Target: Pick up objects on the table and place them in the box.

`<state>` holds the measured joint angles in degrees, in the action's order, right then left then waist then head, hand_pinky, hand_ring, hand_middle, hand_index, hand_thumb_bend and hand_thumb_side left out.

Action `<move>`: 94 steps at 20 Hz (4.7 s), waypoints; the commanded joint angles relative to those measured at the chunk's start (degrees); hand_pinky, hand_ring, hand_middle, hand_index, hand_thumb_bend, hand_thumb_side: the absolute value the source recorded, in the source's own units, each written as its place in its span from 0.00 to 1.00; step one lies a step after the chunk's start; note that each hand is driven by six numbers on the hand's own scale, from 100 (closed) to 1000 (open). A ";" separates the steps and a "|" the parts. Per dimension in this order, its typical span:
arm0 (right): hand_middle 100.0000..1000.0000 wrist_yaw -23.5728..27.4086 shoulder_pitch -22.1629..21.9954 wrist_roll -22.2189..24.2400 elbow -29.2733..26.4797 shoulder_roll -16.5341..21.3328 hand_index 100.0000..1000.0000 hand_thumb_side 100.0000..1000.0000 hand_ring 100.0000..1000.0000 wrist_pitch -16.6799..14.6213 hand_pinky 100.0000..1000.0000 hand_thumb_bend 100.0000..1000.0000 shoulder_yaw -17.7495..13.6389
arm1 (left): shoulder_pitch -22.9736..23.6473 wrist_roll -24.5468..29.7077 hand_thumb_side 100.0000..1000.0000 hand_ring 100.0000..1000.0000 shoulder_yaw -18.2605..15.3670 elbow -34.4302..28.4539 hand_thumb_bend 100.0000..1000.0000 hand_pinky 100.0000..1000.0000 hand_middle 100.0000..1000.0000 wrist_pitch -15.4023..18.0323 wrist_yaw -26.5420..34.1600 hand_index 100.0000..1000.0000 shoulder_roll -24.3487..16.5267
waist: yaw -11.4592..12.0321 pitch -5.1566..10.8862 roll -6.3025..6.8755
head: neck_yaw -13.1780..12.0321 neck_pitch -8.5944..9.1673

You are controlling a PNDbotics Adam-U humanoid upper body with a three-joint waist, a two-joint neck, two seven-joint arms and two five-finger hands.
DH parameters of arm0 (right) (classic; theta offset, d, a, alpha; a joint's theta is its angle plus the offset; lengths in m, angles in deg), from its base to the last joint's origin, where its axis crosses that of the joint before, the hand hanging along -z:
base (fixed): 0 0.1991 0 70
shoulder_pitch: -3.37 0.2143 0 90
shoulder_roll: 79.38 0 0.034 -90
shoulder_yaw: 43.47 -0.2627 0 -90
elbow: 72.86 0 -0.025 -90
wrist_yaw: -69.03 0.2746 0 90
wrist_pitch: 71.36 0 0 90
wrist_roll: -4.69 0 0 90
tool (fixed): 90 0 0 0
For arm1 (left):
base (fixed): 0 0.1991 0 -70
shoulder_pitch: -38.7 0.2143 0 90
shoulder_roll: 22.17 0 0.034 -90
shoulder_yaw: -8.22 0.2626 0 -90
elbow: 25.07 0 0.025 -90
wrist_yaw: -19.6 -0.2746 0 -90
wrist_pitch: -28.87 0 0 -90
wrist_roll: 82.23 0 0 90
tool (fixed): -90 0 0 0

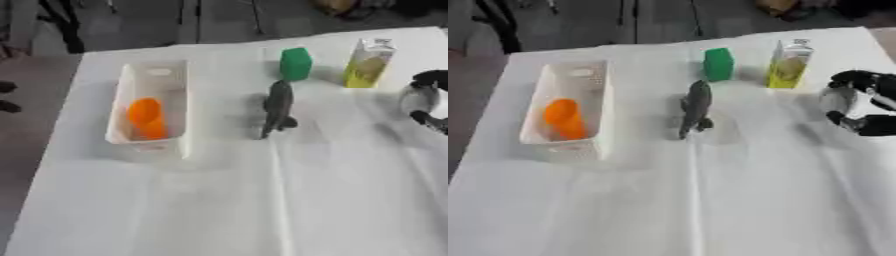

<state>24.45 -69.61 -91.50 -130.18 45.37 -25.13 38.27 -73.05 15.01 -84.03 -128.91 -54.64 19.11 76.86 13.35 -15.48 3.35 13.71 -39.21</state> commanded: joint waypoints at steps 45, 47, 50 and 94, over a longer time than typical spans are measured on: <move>0.59 16.98 -0.24 -6.18 -32.40 2.83 0.58 0.00 0.33 2.85 0.11 0.26 -1.20 | -0.35 -0.38 0.94 0.65 -0.39 -1.01 0.39 0.53 0.80 -0.39 0.16 0.90 -0.93 | -0.94 0.93 -2.42 | -0.07 0.73; 0.59 19.59 1.00 -5.98 -33.47 3.18 0.58 0.00 0.34 3.49 0.12 0.25 -0.64 | -0.31 -0.40 0.94 0.65 -0.37 -1.01 0.39 0.53 0.80 -0.42 0.13 0.90 -0.96 | -0.91 1.12 -2.49 | 0.00 0.71; 0.59 23.09 3.20 -5.49 -35.63 3.88 0.58 0.00 0.34 4.27 0.12 0.23 0.58 | -0.24 -0.35 0.94 0.65 -0.25 -0.99 0.39 0.53 0.80 -0.45 0.13 0.90 -1.04 | -0.72 1.49 -2.54 | 0.17 0.65; 0.61 -4.05 23.82 -9.45 7.15 -0.68 0.56 0.00 0.33 9.50 0.10 0.33 7.54 | -2.42 -0.18 0.93 0.66 1.07 -3.31 0.41 0.54 0.80 -0.62 0.11 0.89 -2.09 | 14.26 6.16 -6.38 | 5.70 2.94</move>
<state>20.93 -47.06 -100.31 -121.19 43.03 -15.38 45.91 -74.55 14.88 -82.68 -131.08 -55.25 19.13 75.81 27.50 -11.50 -2.27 19.13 -36.74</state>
